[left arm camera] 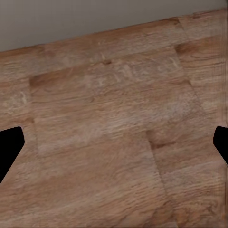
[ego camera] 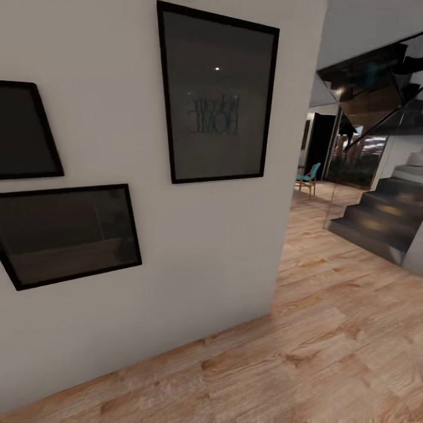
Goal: Pick up the two gym shoes and the two sandals from the corridor floor and place them onto the hallstand (shoe rack) in the corridor, making sure they are on the rack and not on the floor. Arrange them so the two gym shoes are next to each other and the two sandals are next to each other.
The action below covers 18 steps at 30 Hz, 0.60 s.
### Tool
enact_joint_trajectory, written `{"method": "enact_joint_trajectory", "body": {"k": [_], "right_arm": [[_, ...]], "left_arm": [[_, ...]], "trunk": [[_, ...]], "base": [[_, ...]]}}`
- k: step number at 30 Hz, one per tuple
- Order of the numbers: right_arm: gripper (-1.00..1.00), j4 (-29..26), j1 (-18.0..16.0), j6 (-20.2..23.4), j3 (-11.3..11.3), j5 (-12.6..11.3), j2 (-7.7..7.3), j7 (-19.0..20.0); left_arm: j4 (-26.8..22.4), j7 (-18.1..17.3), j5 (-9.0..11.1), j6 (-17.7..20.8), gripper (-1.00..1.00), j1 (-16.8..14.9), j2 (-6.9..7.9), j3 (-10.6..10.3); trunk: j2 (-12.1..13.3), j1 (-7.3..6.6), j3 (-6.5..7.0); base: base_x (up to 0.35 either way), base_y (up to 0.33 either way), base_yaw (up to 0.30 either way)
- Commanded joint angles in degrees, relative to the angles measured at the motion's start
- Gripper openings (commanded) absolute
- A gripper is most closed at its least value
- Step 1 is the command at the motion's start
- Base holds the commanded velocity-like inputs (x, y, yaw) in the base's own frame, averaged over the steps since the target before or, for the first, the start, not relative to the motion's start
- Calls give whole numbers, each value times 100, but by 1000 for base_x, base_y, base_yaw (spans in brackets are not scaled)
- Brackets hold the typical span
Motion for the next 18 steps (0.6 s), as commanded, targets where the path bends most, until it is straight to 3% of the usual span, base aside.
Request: {"method": "enact_joint_trajectory", "body": {"k": [1,18], "right_arm": [[100,7,-6,-20,-9,0,0,3],[100,5,-6,-18,-9,0,0,3]], "left_arm": [[2,3,7,-18,100,-2,-2,9],[1,1,6,-35,100,-2,3,27]], "trunk": [[-3,0,-6],[-83,43,-77]], "base": [[0,0,-300],[0,0,-295]]}}
